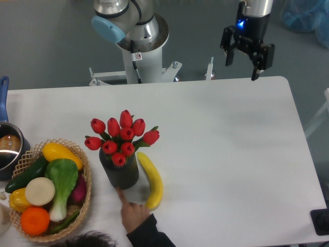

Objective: Pick up the flowers from the vase

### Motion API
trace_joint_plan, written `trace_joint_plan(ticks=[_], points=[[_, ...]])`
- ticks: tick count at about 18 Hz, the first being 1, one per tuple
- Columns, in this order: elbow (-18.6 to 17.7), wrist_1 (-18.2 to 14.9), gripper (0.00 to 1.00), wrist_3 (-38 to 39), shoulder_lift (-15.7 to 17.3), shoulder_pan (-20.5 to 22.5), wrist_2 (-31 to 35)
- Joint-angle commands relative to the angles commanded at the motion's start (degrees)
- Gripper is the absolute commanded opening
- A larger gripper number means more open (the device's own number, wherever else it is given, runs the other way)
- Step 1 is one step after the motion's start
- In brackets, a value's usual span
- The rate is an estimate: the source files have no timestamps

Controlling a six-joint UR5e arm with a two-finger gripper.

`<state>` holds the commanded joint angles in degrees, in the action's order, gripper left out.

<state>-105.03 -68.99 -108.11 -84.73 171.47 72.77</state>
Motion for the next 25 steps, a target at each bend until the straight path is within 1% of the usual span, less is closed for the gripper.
trace_joint_plan(ticks=[5, 6, 9, 13, 14, 16, 18, 22, 25], points=[[-0.09, -0.17, 1.0, 0.7, 0.17, -0.61, -0.18], [-0.09, -0.18, 1.0, 1.75, 0.7, -0.79, -0.26], [-0.88, -0.09, 1.0, 6.23, 0.79, -0.88, -1.49], [-4.47, 0.26, 1.0, 10.28, 1.05, -0.27, -8.68], [-5.87, 0.35, 1.0, 11.76, 1.75, -0.35, -10.01], [-8.34, 2.71, 1.0, 13.79, 2.28, -0.61, -12.47], [-10.97, 5.26, 1.0, 14.15, 2.63, -0.61, -14.93], [-14.93, 5.8, 1.0, 16.35, 2.37, -0.53, -22.93], [-16.08, 5.71, 1.0, 16.26, 2.2, -0.79, -23.9]])
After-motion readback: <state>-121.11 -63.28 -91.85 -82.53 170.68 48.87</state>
